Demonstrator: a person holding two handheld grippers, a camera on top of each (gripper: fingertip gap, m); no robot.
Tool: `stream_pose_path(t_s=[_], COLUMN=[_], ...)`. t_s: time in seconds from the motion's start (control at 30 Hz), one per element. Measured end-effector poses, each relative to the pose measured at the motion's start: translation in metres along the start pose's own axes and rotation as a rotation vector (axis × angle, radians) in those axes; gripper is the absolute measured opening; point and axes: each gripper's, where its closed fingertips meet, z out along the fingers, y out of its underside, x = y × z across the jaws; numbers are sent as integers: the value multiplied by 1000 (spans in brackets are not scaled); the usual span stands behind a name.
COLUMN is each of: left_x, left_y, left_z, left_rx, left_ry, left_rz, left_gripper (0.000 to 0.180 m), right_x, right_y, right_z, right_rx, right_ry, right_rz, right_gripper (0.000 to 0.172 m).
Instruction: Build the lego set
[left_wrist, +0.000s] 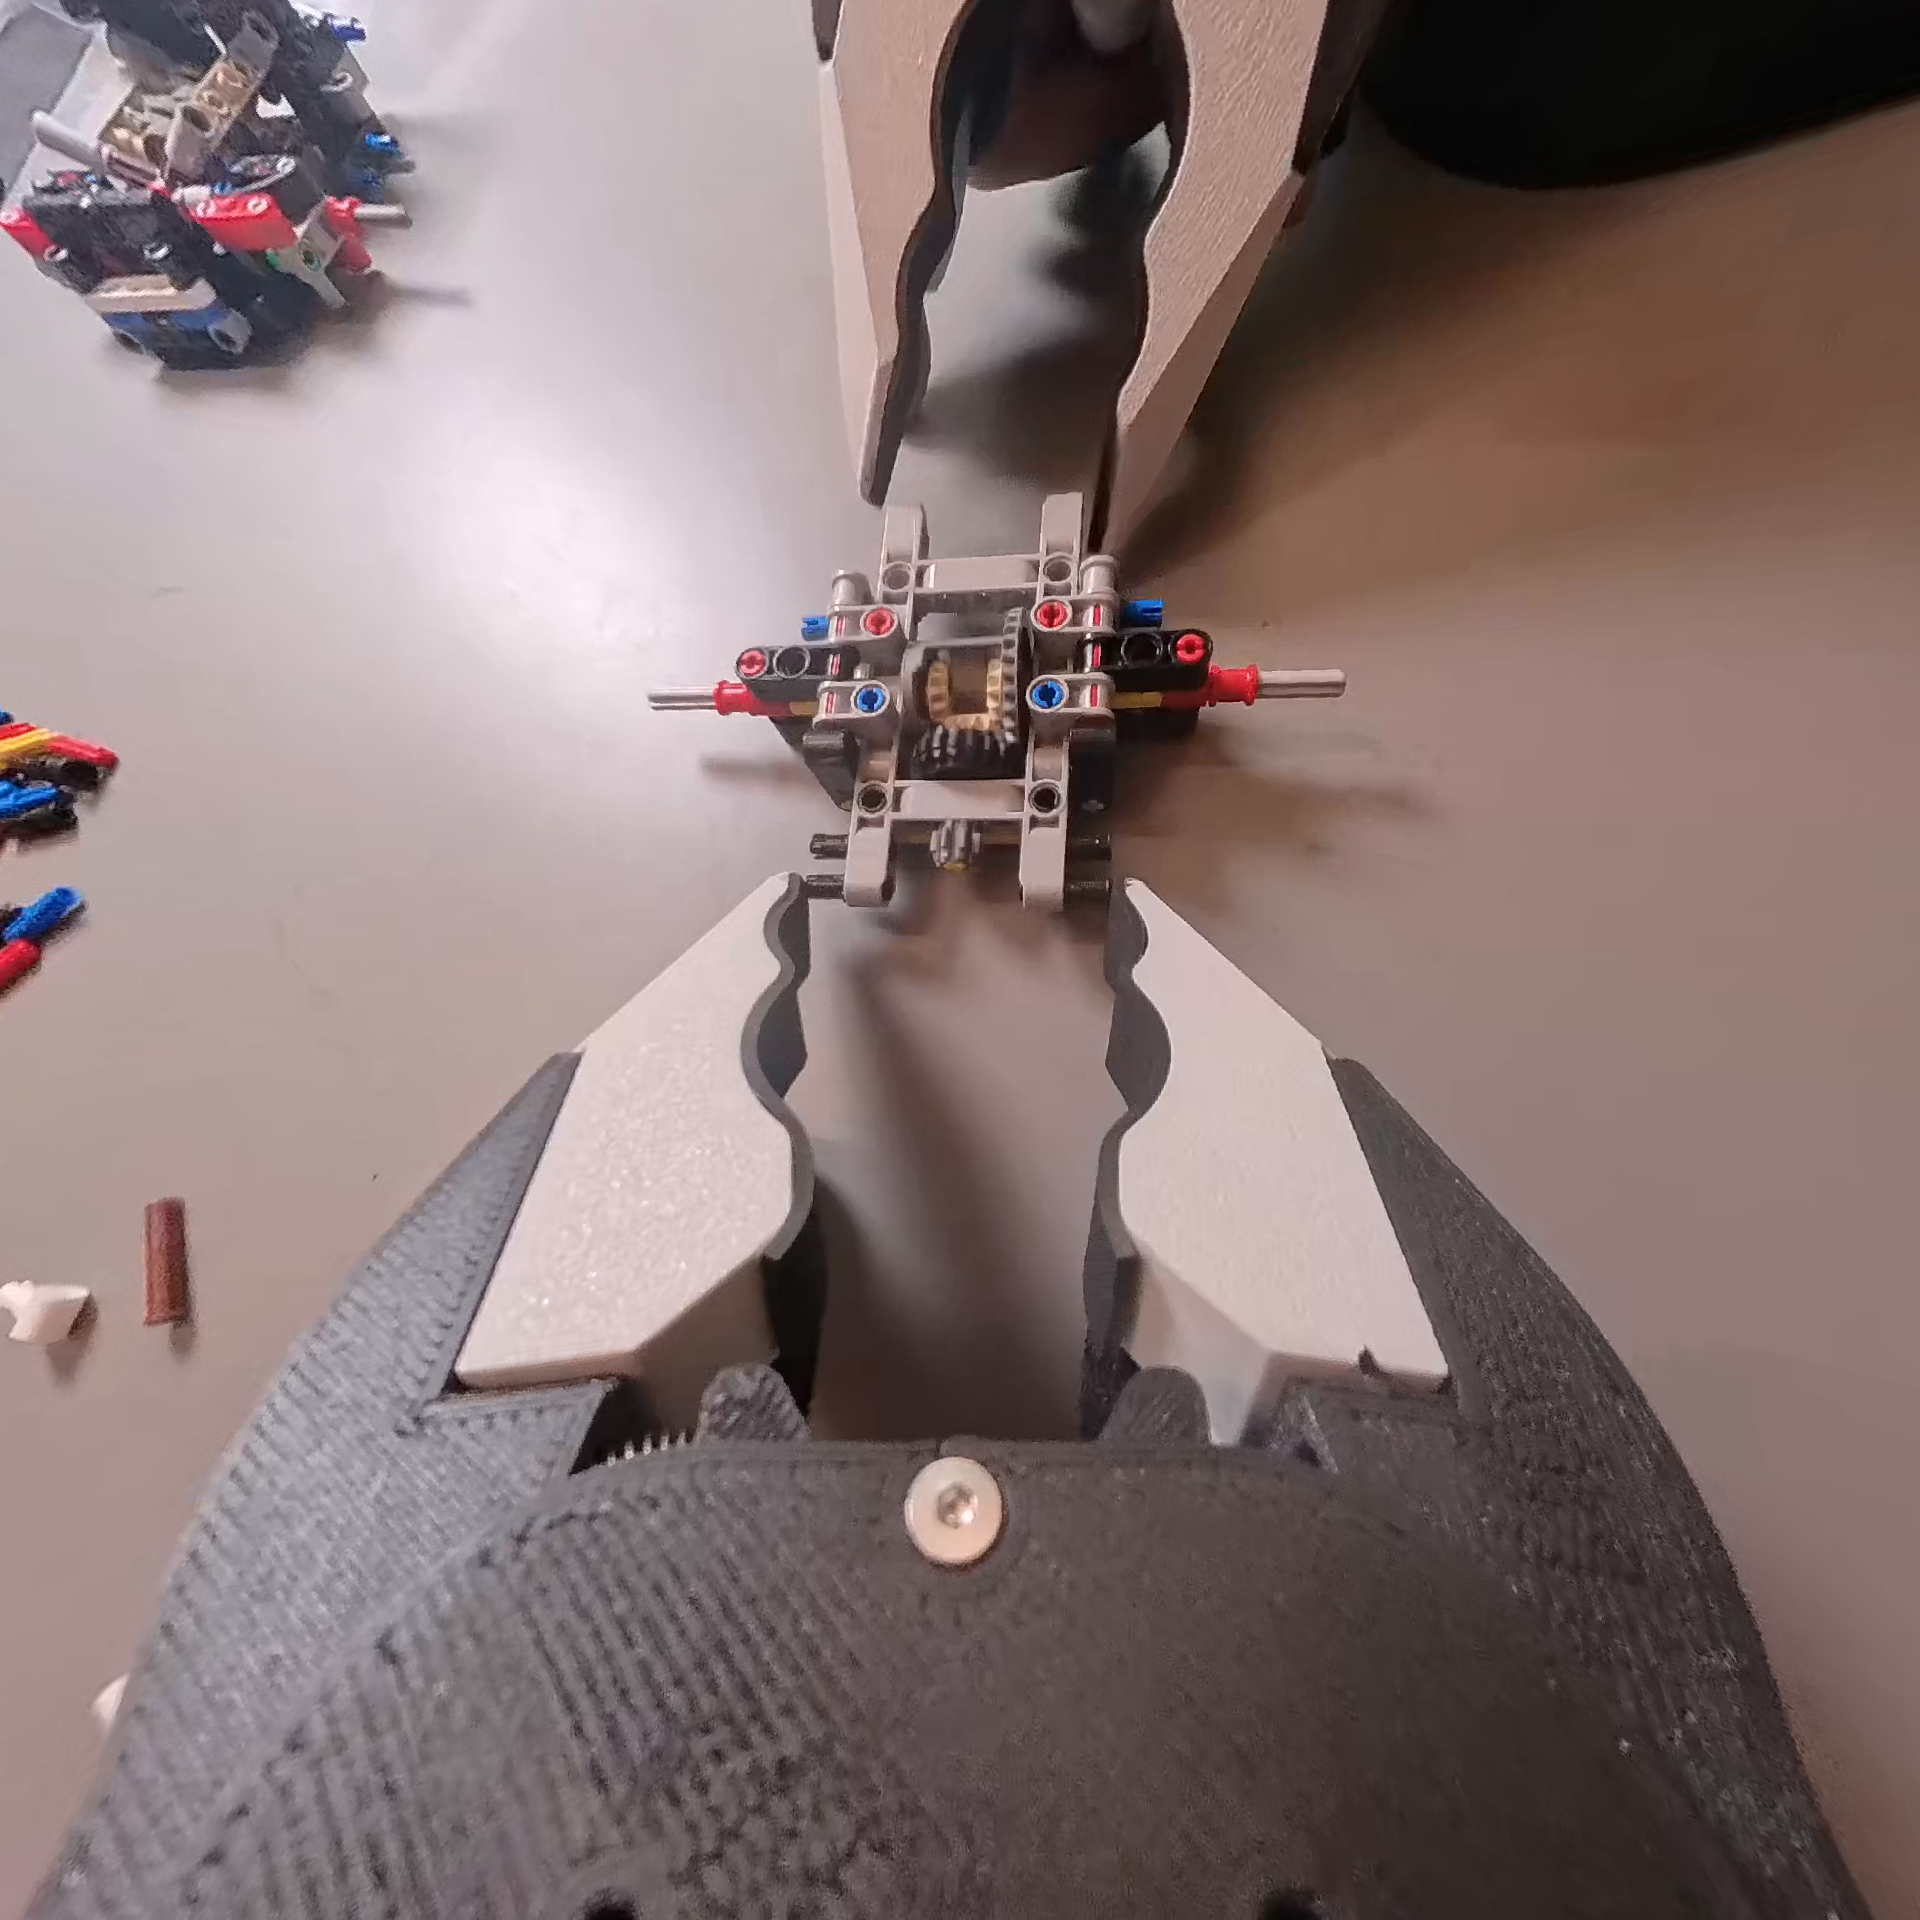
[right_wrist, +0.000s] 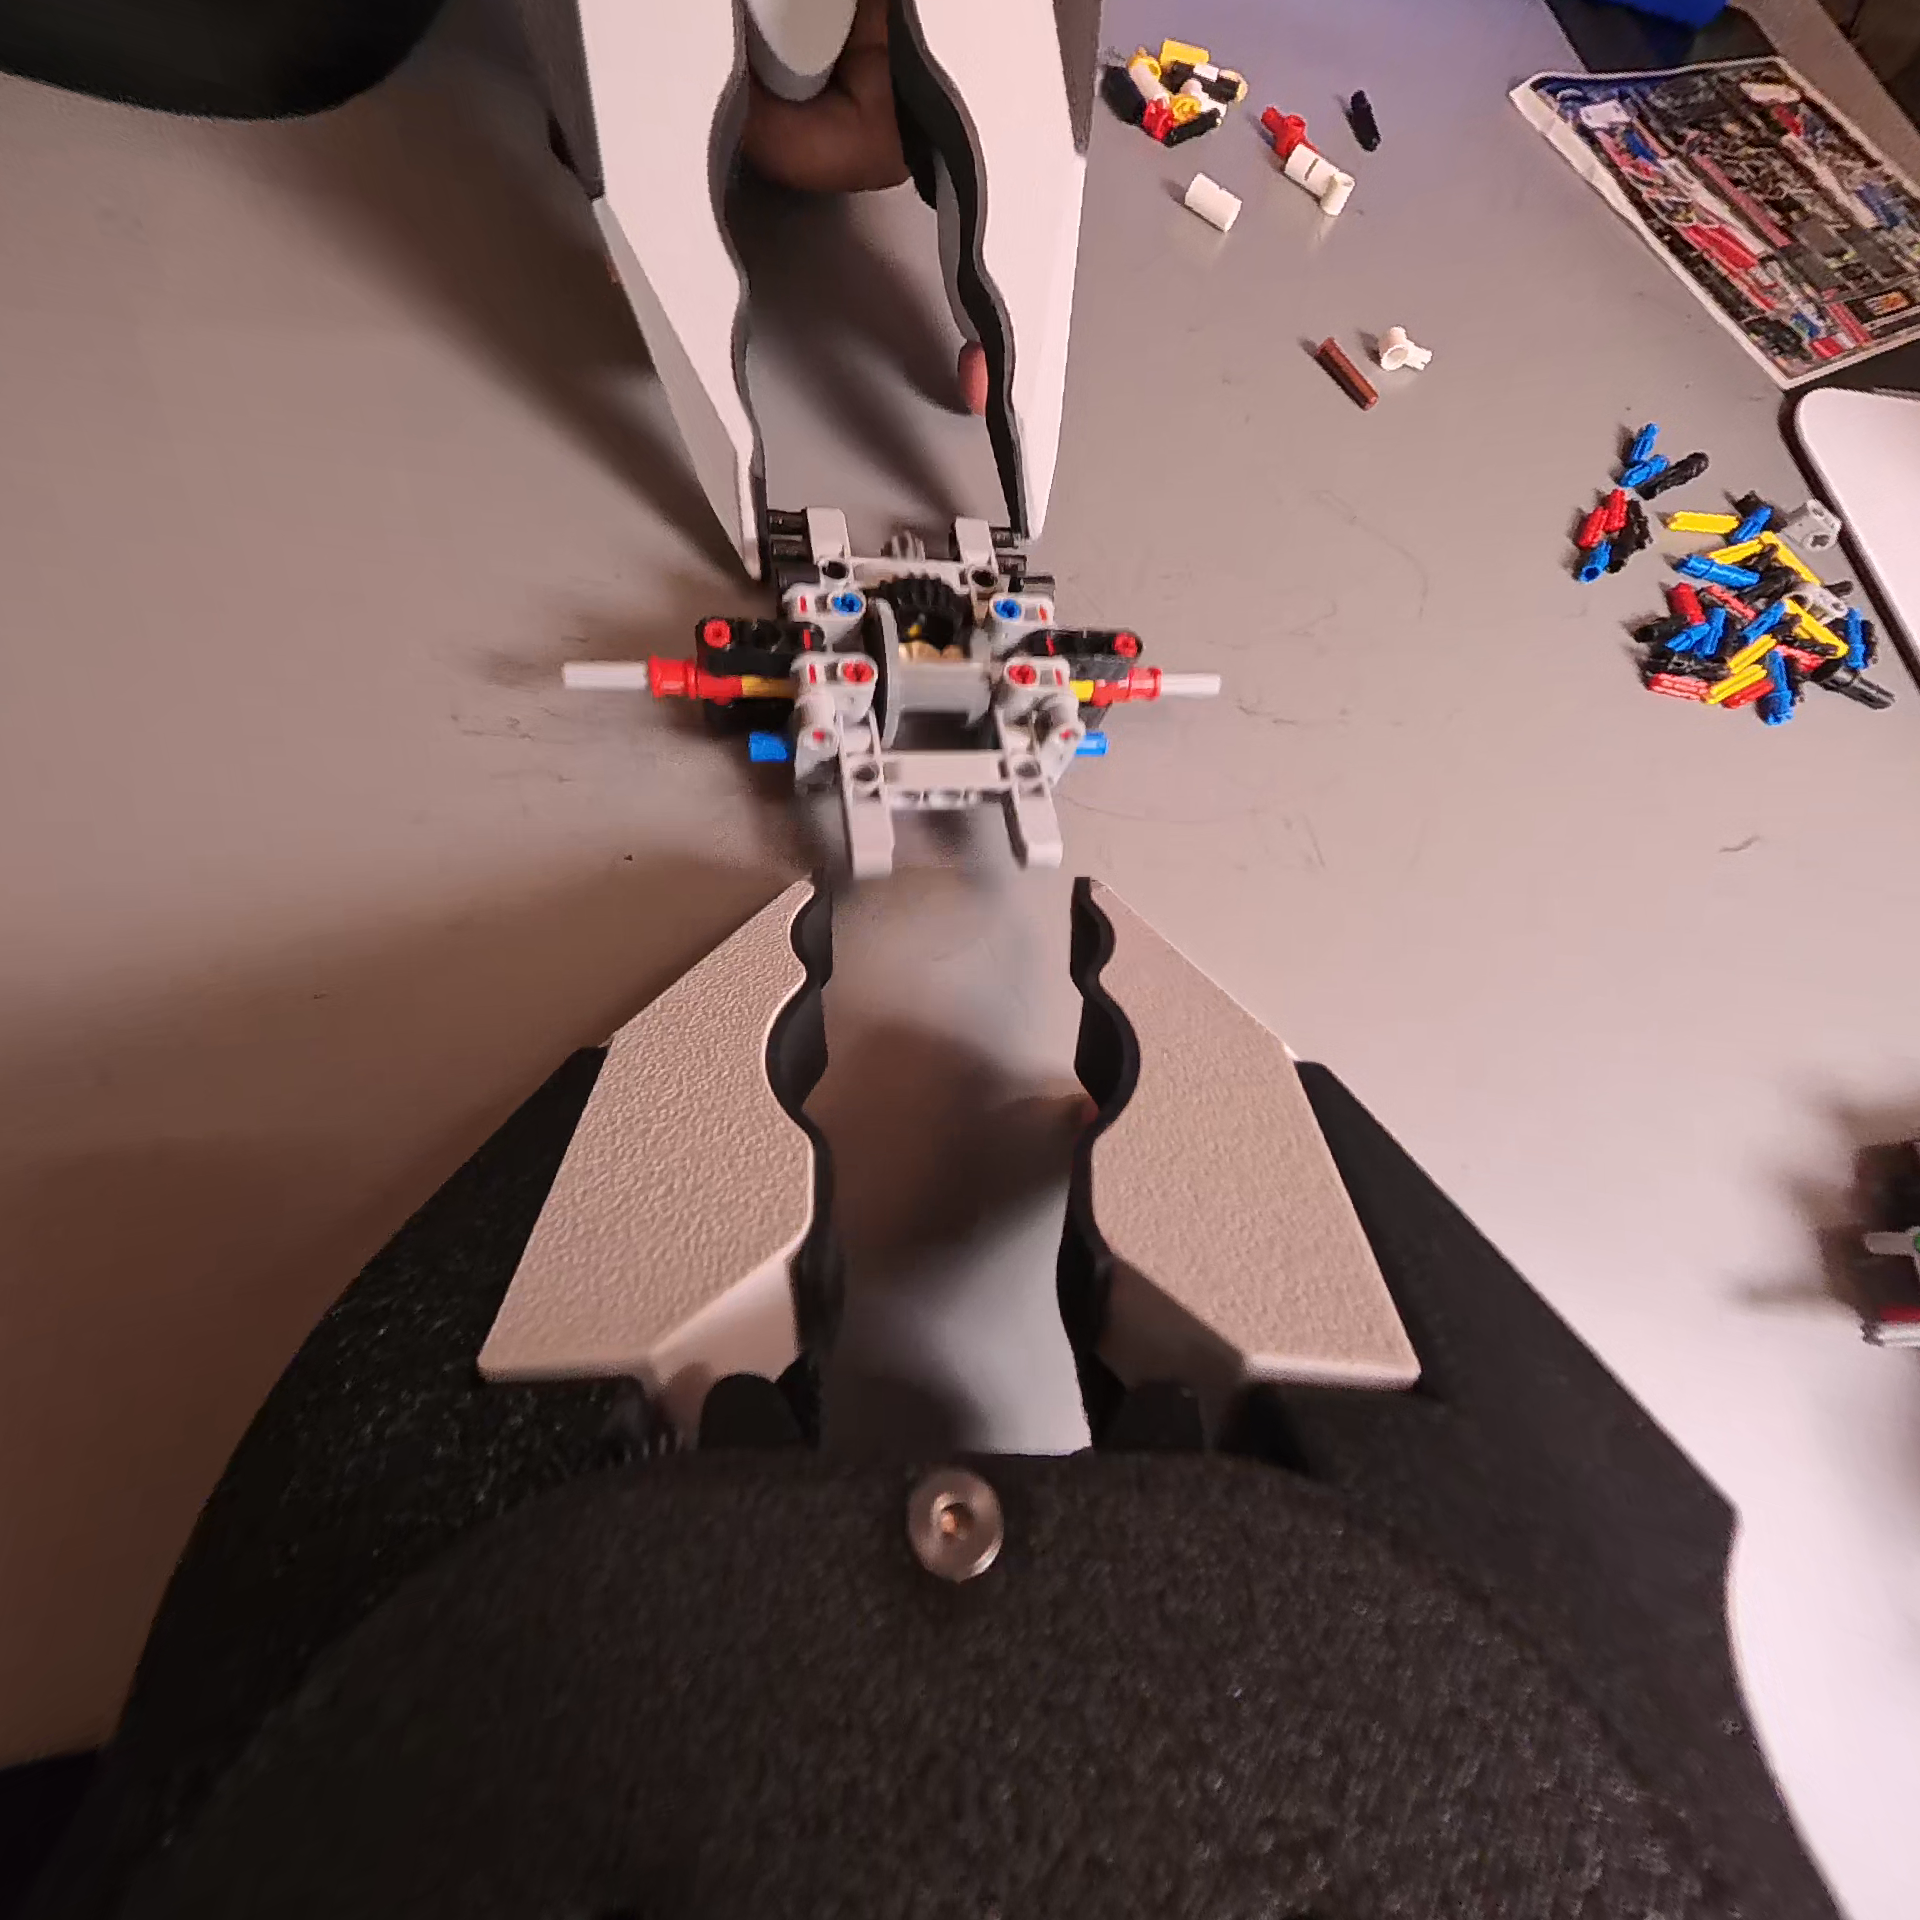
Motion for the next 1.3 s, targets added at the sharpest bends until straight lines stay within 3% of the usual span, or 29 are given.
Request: stream_pose_path(t_s=[0.37, 1.0, 1.13, 1.3], left_x=[-19, -14, -11, -7], left_y=[48, -28, -29, -9], left_z=[-52, 37, 39, 16], left_rx=[-130, -126, -144, -186], left_ry=[-8, 51, 73, 81], left_rz=[-28, 46, 64, 43], left_gripper=[57, 57, 57, 57], right_x=[16, 11, 15, 18], right_y=[3, -11, -8, -3], right_z=[-16, -33, -34, -31], right_rx=[25, 87, 83, 73], right_ry=[41, -12, 3, 8], right_rz=[63, 101, 111, 126], right_gripper=[45, 47, 46, 46])
